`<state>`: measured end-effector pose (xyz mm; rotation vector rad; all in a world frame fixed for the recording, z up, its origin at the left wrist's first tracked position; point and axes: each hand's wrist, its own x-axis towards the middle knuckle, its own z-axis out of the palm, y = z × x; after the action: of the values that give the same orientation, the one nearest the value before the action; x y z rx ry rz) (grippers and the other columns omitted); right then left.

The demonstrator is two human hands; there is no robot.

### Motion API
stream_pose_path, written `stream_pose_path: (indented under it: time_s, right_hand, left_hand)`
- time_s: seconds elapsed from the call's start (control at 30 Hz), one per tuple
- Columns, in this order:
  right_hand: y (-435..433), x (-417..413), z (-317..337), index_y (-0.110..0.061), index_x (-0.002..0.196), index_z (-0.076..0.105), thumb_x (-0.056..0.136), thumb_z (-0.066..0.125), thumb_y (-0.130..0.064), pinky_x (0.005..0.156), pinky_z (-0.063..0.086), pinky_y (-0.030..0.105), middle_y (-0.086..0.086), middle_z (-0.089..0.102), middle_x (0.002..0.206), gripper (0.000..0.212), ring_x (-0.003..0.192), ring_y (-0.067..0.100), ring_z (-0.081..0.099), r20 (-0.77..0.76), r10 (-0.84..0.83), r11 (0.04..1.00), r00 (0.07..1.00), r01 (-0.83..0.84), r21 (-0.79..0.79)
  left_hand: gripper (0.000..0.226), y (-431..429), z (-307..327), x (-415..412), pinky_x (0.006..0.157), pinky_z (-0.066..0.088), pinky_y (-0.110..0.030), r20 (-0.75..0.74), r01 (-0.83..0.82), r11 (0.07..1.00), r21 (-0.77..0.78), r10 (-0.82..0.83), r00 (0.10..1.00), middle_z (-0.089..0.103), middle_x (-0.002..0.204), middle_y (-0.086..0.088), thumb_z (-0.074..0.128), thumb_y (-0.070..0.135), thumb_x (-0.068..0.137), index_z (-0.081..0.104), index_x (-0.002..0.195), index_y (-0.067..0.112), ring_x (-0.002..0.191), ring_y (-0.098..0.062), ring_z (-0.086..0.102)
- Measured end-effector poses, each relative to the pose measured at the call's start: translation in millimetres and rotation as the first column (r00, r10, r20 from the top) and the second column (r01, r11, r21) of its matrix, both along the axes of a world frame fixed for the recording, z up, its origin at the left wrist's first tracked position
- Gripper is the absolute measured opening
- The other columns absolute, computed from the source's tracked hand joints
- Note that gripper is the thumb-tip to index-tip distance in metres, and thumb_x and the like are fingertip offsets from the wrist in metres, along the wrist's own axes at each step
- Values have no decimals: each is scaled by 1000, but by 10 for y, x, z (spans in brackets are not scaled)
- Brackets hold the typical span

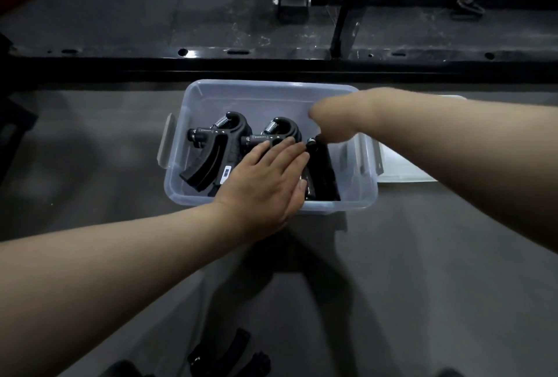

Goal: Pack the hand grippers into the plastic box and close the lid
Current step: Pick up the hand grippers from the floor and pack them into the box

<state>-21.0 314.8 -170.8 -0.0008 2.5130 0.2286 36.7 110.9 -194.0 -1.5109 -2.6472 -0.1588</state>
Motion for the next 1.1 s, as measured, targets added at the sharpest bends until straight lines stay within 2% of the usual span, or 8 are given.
stream_pose_path:
  time_s: [0.17,0.33,0.47,0.6,0.7,0.8,0.9,1.1]
  right_hand:
    - [-3,30,-365,-13,92,67,87,58,-23,92,51,38,8,68,99,14,93,27,64,259,140,983,956,-165,79]
    - [-8,-13,-232,-6,111,66,89,63,-12,69,46,30,7,63,89,23,78,24,58,325,177,984,929,-169,-55]
    - [36,42,-522,-14,108,66,87,59,-27,91,47,30,4,68,110,25,100,24,63,347,329,930,878,-366,45]
    - [144,-49,-350,-13,91,64,88,61,-23,88,52,37,4,61,83,11,89,28,63,148,249,964,957,-260,58]
    - [223,3,-23,-10,108,61,94,54,-15,80,49,33,8,65,102,16,97,31,63,-61,170,984,983,-167,63]
    - [315,326,-118,-11,119,55,90,48,-9,91,47,38,11,63,112,30,108,32,62,-227,301,953,926,-302,29]
    - [219,636,-254,-19,128,54,85,43,-15,111,31,41,0,60,127,45,116,20,61,-225,476,879,850,-459,126]
    - [134,392,-160,-20,120,56,86,53,-14,82,54,37,3,68,110,34,102,29,65,-148,197,980,969,-196,22]
  left_hand:
    - [56,8,-24,-16,112,32,-48,3,-3,1000,-5,3,1000,47,147,-12,30,36,97,50,139,5,140,-26,39]
    - [55,21,-30,-20,112,32,-49,-2,-19,1000,-17,19,1000,47,147,-12,31,36,96,51,138,5,139,-26,40]
    - [56,28,-30,-15,113,31,-48,-8,-14,1000,-4,14,1000,47,147,-11,31,36,96,51,138,5,140,-26,38]
    - [57,17,-38,-12,113,30,-48,-6,-15,1000,-3,15,1000,46,148,-10,29,37,97,50,140,6,141,-26,37]
    - [57,16,-36,-15,113,30,-49,0,-16,1000,-3,16,1000,45,149,-11,29,37,97,49,140,6,141,-26,37]
    - [57,14,-46,-14,113,30,-49,-10,-17,1000,-11,17,1000,45,149,-11,29,36,97,48,141,6,141,-26,37]
    - [57,9,-59,-15,113,31,-49,-15,-16,1000,-7,16,1000,46,148,-11,29,36,97,49,140,6,141,-26,37]
    - [56,10,-73,-16,112,32,-49,-18,-19,1000,-1,19,1000,47,147,-11,30,36,97,50,139,5,140,-26,38]
